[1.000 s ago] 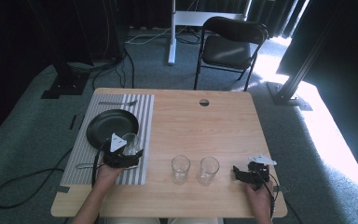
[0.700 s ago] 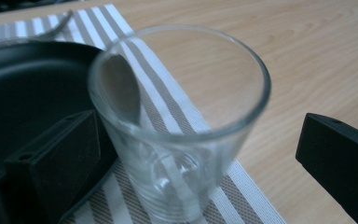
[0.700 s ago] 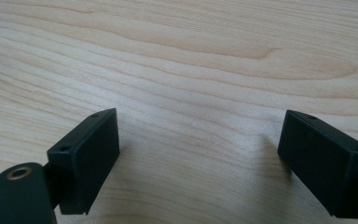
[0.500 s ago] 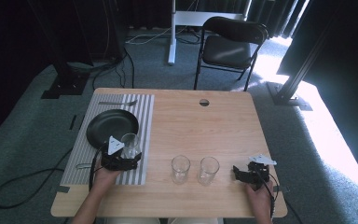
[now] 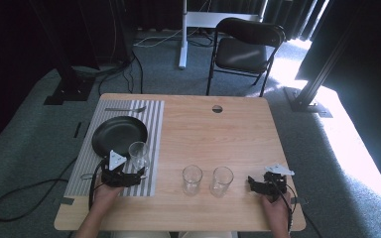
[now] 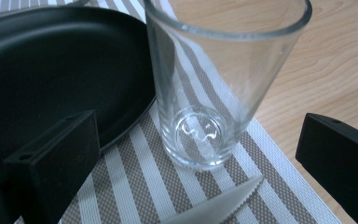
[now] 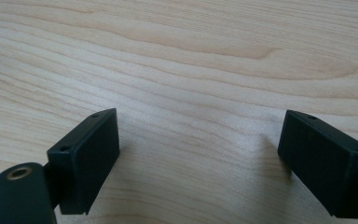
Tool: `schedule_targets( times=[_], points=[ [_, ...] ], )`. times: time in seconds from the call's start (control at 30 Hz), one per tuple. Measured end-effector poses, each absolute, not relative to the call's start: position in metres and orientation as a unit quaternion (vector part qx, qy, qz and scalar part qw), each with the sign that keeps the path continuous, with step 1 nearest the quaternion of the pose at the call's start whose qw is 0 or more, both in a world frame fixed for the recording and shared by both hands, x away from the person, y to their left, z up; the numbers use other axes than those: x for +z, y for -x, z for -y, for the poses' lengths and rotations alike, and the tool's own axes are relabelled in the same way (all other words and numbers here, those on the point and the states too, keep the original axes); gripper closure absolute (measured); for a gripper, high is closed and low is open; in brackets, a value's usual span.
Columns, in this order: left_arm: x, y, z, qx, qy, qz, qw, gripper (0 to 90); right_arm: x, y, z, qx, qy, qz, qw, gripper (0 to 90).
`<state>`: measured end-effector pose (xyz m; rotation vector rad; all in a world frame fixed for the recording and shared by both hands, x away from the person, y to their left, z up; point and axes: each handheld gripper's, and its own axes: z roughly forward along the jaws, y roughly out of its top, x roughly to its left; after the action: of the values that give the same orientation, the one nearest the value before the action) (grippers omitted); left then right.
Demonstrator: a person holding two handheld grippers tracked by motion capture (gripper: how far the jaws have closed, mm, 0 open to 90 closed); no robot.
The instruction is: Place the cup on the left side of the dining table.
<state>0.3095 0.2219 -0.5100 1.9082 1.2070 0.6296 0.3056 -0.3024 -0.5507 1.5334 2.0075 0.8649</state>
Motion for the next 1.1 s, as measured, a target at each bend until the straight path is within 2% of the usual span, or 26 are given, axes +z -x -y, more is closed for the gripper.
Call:
schedule_targets(
  times=[1.1],
  points=[
    [-0.533,-0.271,-0.263,0.246,-0.733,-0.525,0.357,0.2,-0.551,-0.306,0.302,0.315,-0.559,-0.731,0.233,12.0]
  ],
)
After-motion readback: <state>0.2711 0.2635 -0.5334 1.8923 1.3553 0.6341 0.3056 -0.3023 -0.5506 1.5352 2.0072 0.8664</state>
